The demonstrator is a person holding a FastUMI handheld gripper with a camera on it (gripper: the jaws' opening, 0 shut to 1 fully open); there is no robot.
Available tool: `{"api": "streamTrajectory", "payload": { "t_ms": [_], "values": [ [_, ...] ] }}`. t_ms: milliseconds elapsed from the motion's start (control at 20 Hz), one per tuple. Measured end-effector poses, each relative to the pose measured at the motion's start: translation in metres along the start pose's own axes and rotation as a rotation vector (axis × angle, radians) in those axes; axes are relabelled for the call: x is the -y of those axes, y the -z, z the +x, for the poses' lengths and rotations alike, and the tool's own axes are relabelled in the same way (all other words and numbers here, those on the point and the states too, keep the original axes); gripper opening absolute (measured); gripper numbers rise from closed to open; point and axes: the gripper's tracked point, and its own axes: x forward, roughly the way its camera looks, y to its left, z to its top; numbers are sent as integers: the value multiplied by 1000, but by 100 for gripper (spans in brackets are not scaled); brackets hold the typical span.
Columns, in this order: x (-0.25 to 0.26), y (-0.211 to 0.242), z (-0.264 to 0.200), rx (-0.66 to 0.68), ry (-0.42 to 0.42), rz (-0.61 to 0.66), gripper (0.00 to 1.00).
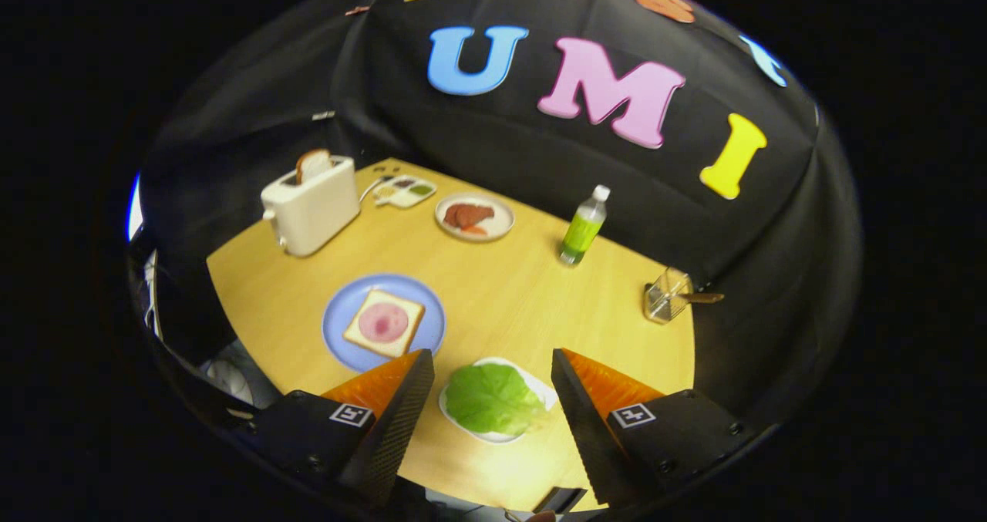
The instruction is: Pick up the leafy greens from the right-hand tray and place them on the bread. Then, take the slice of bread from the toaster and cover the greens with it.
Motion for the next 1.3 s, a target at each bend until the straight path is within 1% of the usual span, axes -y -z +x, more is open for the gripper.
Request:
{"api": "streamTrajectory", "payload": {
  "t_ms": [50,150,400,500,650,700,850,950,1000,1100,1150,1200,1250,1300],
  "values": [
    [3,18,11,-62,-25,-18,94],
    [13,40,28,-150,-72,-32,90],
    [26,76,80,-304,-123,-119,90],
    [25,87,96,-350,-162,-141,90],
    [16,104,108,-423,-260,-201,80],
    [15,109,111,-448,-279,-231,80],
    [14,119,121,-506,-309,-297,80],
    [11,125,123,-554,-332,-290,78],
    [11,123,126,-550,-337,-281,76],
    [16,121,127,-557,-329,-279,69],
    [18,122,127,-551,-332,-282,62],
    [19,121,127,-546,-334,-287,52],
    [17,123,127,-544,-333,-290,34],
    [17,123,126,-541,-327,-297,23]
  ]
}}
